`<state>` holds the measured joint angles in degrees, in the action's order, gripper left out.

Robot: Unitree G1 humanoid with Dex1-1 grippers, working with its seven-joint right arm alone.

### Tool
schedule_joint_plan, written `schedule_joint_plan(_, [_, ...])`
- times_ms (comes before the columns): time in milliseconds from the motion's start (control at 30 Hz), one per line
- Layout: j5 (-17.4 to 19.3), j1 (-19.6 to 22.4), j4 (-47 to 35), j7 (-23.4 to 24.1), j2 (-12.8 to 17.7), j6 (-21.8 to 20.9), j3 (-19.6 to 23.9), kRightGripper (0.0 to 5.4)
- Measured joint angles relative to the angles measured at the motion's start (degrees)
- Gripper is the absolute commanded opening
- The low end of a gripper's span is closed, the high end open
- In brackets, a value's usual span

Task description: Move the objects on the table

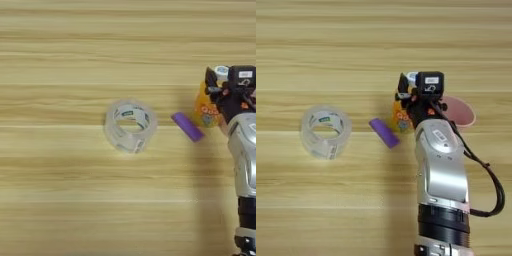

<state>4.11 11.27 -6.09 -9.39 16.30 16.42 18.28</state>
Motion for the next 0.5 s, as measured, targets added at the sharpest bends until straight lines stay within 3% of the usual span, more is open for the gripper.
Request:
schedule_joint_plan(167, [1.8,5.9,-2.7,0.2,3.0,2.0,1.5,1.80])
schedule_joint_plan(333, [2.2,6.8,-3.1,0.2,3.9,3.4,2.1,1.80])
schedule_joint_plan(500, [3.2,10.6,-3.1,0.2,6.7,4.3,4.1,1.80])
